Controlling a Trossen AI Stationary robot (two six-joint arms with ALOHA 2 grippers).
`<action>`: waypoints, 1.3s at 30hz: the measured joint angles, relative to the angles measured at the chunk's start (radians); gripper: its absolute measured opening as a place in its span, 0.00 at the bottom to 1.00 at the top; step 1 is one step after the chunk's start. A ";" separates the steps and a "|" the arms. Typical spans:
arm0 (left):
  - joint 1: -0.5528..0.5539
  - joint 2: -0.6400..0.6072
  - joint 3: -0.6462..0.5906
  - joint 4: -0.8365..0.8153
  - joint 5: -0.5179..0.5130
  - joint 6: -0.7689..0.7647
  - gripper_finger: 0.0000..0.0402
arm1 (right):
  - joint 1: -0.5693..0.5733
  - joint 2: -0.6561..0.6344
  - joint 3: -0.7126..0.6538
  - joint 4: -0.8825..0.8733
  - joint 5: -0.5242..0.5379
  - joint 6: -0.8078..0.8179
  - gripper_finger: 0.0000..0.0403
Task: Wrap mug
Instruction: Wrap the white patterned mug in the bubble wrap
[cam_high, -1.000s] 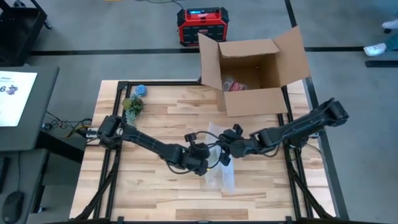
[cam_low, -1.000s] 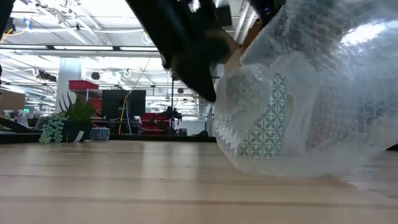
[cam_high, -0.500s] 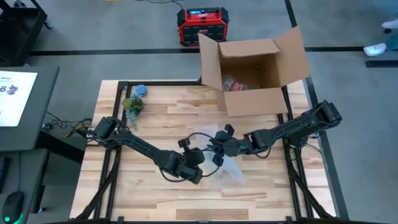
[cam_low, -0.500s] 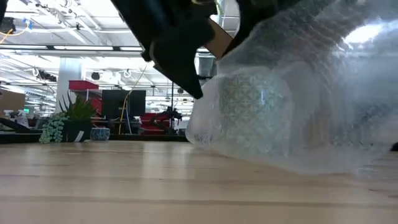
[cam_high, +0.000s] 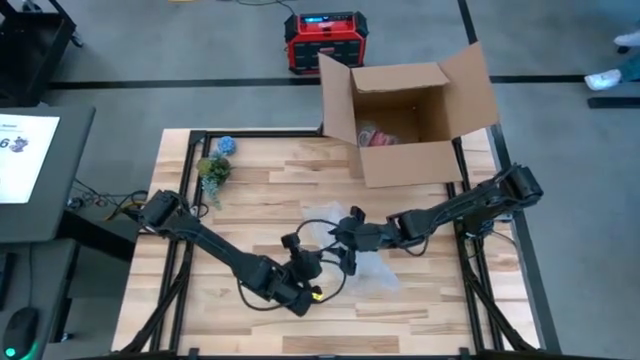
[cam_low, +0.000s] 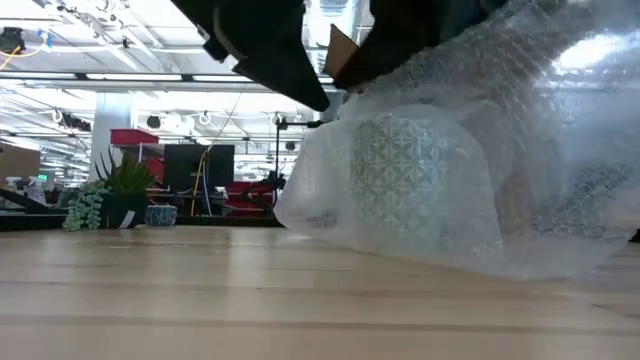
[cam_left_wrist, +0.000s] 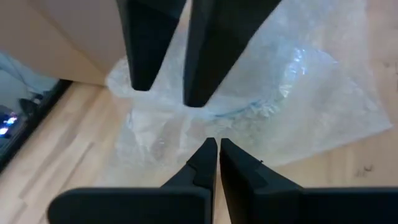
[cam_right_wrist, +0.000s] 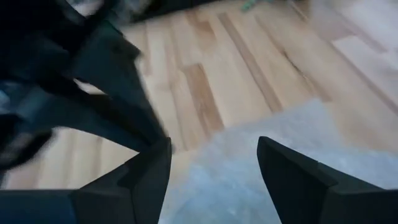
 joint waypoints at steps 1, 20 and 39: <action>-0.004 0.000 0.000 -0.001 -0.016 -0.004 0.00 | 0.000 -0.011 0.001 -0.005 -0.015 -0.003 0.57; -0.021 0.000 0.000 -0.018 -0.068 -0.051 0.00 | 0.047 -0.295 -0.001 -0.333 -0.030 0.211 0.41; -0.048 -0.026 0.065 -0.109 -0.064 -0.049 0.00 | -0.099 0.326 0.362 -0.680 -0.277 0.074 0.02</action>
